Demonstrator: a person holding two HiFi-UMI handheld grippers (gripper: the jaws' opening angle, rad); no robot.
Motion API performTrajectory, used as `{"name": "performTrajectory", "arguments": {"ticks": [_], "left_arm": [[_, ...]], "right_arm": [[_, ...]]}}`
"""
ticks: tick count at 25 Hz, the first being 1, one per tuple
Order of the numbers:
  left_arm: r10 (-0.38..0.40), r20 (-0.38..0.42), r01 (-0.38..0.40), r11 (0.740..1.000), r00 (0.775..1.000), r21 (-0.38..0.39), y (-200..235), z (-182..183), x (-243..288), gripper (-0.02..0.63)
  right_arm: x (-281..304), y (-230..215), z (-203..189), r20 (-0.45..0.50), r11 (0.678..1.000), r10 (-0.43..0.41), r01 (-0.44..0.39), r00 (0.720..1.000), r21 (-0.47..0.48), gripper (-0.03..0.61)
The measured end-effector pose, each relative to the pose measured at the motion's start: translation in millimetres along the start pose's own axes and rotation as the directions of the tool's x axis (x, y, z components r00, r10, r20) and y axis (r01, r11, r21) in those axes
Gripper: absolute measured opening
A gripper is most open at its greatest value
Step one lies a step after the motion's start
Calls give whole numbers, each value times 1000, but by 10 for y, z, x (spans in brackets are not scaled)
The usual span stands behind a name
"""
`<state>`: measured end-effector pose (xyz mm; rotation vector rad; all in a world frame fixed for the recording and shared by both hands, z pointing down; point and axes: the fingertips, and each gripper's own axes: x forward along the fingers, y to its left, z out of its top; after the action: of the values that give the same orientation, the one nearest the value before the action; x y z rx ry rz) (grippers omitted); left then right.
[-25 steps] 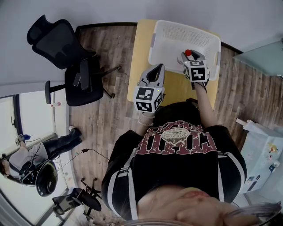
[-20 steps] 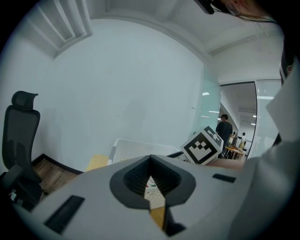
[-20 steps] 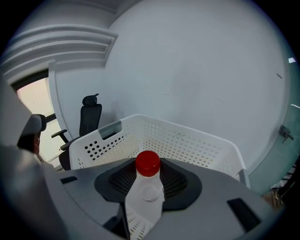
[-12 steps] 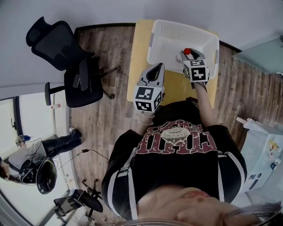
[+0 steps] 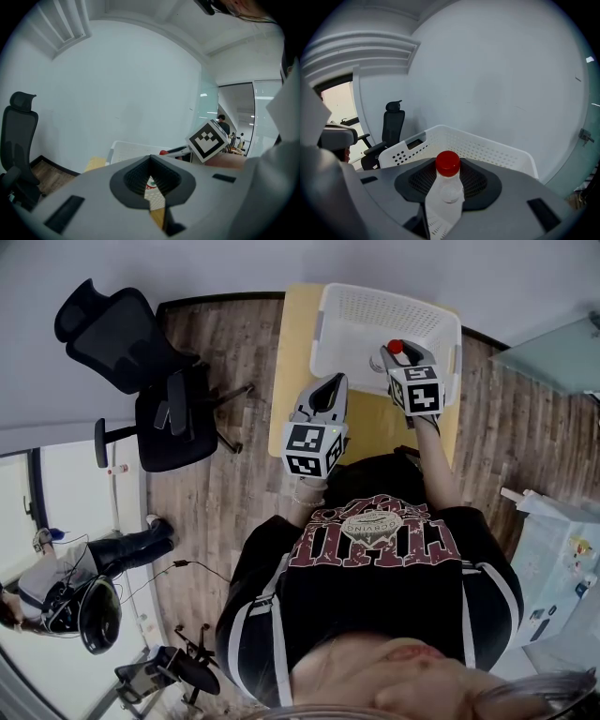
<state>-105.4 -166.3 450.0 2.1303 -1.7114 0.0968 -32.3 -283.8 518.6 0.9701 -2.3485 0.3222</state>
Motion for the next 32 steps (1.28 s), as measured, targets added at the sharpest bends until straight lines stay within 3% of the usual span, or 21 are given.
{"name": "performTrajectory", "arguments": {"ticks": [32], "left_arm": [[4,13,-4,1000,1000,-4,-58,10,-75,48]], "right_arm": [[-596,173,612,144,995,89,-83,985,-49,166]]}}
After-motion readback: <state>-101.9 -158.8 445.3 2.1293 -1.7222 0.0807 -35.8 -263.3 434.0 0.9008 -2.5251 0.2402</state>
